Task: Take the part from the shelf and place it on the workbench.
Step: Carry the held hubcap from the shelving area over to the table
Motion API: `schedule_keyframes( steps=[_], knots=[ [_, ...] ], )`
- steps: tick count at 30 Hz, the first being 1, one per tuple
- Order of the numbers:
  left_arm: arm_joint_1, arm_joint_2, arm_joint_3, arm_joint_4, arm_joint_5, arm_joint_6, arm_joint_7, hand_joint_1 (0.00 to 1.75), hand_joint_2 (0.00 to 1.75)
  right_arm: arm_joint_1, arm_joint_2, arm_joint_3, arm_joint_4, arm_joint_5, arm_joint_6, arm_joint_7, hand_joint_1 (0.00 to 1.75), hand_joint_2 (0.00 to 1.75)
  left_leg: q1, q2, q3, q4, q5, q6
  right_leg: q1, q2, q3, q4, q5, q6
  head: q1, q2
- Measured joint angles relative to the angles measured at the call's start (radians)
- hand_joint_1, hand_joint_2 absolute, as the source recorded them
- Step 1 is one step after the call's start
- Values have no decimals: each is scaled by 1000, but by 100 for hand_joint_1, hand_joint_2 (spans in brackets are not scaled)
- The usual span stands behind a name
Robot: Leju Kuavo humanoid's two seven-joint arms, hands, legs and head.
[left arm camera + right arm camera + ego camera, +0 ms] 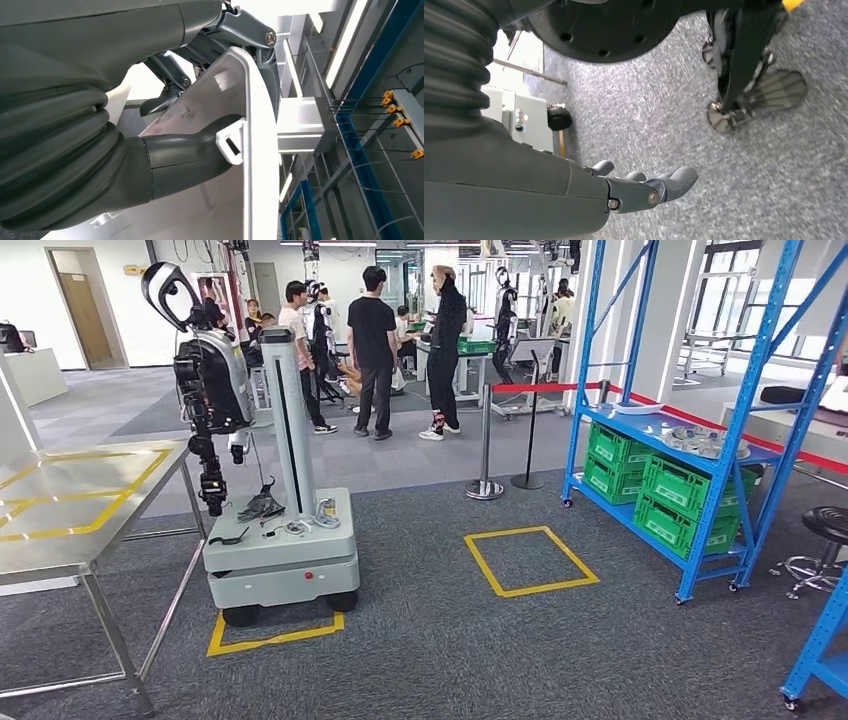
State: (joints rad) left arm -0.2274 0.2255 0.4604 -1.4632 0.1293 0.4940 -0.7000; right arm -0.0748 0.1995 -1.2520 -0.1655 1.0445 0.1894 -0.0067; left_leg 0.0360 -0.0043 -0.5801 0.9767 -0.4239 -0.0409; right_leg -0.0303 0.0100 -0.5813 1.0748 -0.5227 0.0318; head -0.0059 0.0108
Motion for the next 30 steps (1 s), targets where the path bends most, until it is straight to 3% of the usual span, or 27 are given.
schedule_keyframes(
  steps=[2, 3, 6, 8, 11, 14, 16, 24, 30],
  knots=[
    [-1, 2, 0, -3, 0, -1, 0, 175, 175, -1, 1, 0, 0, 0, -1, 0, 0, 175, 1, -1, -8, 18, -11, -16, 1, 0, 25, -51, 15, -9, 0, 0],
    [-1, 3, 0, -4, -1, -1, 0, 175, 175, -1, 1, 0, 0, 0, -1, 0, 0, 175, 1, -2, -11, 21, -15, -15, 4, 0, 22, -46, 15, -17, -1, 0],
    [-5, 5, 0, -3, -1, -2, 0, 175, 175, -1, 0, 0, 0, 0, -5, 0, 0, 175, 3, -2, -14, 18, -16, 13, 6, -2, 22, -45, 15, -32, -3, 0],
    [-11, 8, 0, -2, -1, -2, 0, 175, 175, -2, 0, -1, 0, 0, -7, 0, 0, 175, 3, -3, -11, 13, -12, 17, 9, -2, 22, -44, 15, -40, -3, 0],
    [-16, 8, 0, 2, -1, -2, 0, 175, 175, -2, 0, -1, 0, -1, -10, 0, 0, 175, 5, -3, -3, 7, -2, -5, 11, -2, 20, -42, 15, -46, -3, 0],
    [-16, 7, 0, 5, -1, -2, 0, 175, 175, -2, 0, -2, 0, -5, -12, -1, 0, 175, 8, -3, -1, 4, -1, -36, 13, -2, 18, -41, 14, -48, -3, 0],
    [-16, 5, 0, 5, -2, -2, 0, 175, 175, -2, 0, -2, 0, -4, -12, -7, 0, 175, 9, -3, -1, 4, -3, -43, 14, -2, 18, -41, 13, -49, -3, 0],
    [-16, 5, 0, 6, -1, -3, 0, 175, 175, -2, 0, -2, 0, 12, 5, -31, 0, 175, 8, -3, -8, 12, -7, -42, 13, -2, 18, -45, 14, -47, -3, 0],
    [-18, 5, 0, 7, -1, -4, 0, 175, 175, -2, 0, -1, 0, 15, 6, -36, 0, 175, 6, -3, -14, 30, -18, -23, 9, -2, 21, -46, 14, -33, -3, 0]
  ],
)
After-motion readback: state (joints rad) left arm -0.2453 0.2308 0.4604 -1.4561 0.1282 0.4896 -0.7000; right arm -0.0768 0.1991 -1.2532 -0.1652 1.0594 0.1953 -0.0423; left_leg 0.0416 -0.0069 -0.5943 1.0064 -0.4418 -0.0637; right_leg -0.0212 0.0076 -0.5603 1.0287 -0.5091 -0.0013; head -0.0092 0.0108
